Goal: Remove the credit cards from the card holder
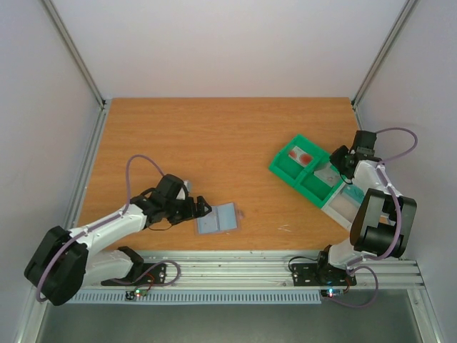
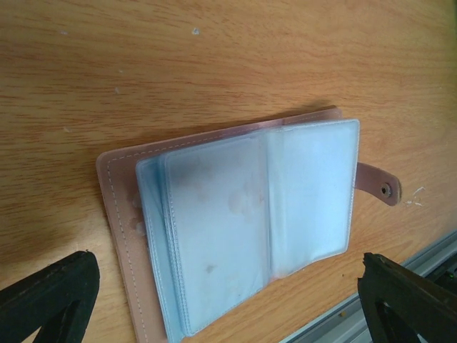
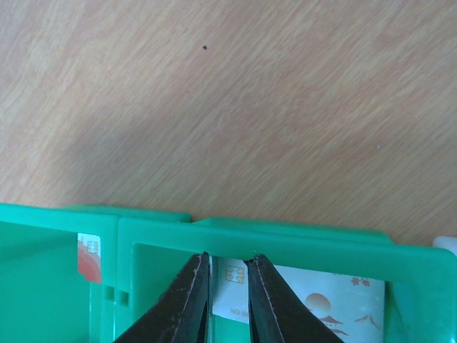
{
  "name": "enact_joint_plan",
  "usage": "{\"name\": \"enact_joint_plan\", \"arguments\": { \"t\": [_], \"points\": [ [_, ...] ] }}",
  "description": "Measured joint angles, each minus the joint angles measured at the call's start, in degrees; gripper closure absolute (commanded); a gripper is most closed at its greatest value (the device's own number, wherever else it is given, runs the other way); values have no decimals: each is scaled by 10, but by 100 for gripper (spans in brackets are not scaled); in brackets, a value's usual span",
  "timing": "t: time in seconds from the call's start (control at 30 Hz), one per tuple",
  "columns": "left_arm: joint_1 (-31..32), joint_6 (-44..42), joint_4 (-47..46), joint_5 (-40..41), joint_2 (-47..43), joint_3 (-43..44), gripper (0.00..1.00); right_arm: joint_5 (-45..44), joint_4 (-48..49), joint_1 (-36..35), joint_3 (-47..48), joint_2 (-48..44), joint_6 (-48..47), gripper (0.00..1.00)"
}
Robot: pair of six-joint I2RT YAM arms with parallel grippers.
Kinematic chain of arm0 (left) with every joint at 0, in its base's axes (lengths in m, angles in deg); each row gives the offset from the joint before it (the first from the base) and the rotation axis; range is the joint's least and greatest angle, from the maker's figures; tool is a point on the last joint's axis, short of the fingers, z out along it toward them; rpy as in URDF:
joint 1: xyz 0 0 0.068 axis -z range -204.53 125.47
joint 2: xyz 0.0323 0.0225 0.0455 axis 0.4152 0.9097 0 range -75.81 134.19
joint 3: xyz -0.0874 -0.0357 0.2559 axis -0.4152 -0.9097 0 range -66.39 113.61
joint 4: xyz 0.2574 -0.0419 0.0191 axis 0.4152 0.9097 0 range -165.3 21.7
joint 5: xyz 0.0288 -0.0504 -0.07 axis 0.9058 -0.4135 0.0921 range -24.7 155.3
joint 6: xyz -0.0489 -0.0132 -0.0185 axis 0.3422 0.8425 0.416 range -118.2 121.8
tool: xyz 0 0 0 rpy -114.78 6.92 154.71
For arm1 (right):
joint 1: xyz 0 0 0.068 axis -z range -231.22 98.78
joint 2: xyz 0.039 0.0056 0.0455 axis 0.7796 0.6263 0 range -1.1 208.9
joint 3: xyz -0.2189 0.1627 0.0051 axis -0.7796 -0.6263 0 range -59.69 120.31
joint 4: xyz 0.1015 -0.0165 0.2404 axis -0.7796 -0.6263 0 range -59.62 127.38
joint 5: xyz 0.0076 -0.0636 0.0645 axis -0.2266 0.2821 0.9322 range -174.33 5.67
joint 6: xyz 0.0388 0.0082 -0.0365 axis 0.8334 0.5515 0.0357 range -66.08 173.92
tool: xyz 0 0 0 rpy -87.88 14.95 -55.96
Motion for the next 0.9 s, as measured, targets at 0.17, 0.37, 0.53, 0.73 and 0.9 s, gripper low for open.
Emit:
{"name": "enact_joint_plan", "arguments": {
  "t": [0.17, 0.37, 0.53, 0.73, 0.9],
  "points": [
    [0, 2, 3, 0, -12, 0, 1, -12, -33, 0, 19, 0, 0, 90],
    [0, 3, 5, 0, -14, 0, 1, -10, -69, -1, 55, -1, -4, 99],
    [0, 7, 5, -3, -14, 0, 1, 5, -77, -12, 62, -5, -3, 99],
    [0, 9, 4, -16, -12, 0, 1, 53, -90, -26, 67, 8, -2, 99],
    [0, 9, 4, -26, -5, 1, 1, 31, -108, -26, 70, 34, -1, 99]
  ]
}}
